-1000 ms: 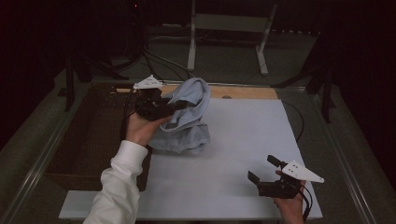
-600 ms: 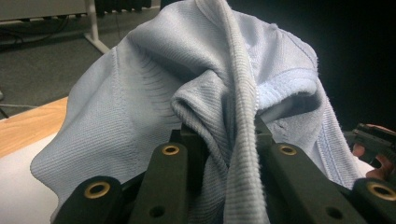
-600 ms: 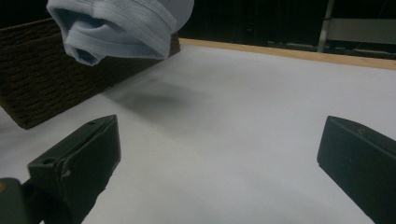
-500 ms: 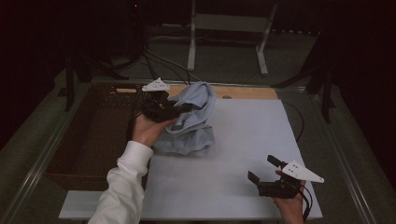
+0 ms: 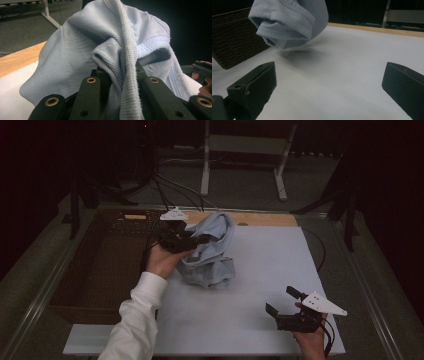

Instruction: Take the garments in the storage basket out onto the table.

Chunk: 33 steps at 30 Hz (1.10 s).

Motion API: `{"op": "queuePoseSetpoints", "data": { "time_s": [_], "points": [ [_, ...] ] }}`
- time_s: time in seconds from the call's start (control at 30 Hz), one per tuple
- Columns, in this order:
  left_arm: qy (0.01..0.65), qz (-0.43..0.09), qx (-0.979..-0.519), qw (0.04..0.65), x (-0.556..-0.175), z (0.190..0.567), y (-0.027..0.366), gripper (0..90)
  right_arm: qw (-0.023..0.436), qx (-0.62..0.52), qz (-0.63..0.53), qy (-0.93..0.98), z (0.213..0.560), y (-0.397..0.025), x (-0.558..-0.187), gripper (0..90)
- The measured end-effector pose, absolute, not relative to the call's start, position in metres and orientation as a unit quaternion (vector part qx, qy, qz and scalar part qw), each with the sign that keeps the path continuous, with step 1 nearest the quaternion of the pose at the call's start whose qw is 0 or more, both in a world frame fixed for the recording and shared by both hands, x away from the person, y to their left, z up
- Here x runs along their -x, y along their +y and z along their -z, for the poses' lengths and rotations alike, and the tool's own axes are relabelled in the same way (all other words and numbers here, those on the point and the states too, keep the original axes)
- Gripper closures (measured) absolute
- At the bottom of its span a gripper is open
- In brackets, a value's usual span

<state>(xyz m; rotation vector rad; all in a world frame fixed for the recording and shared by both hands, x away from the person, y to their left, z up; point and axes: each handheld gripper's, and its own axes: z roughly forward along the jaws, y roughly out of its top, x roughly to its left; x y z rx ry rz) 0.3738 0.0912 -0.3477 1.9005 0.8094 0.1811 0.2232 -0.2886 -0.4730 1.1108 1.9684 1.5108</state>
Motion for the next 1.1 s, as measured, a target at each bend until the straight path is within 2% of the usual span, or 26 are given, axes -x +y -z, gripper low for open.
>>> {"op": "queuePoseSetpoints", "data": {
  "time_s": [1.1],
  "points": [
    [0.346, -0.049, -0.791, 0.503, -0.372, 0.38, 0.083, 76.4, 0.209, -0.399, -0.543, 0.709, 0.473, -0.289, -0.223, 0.0]
  ]
}}
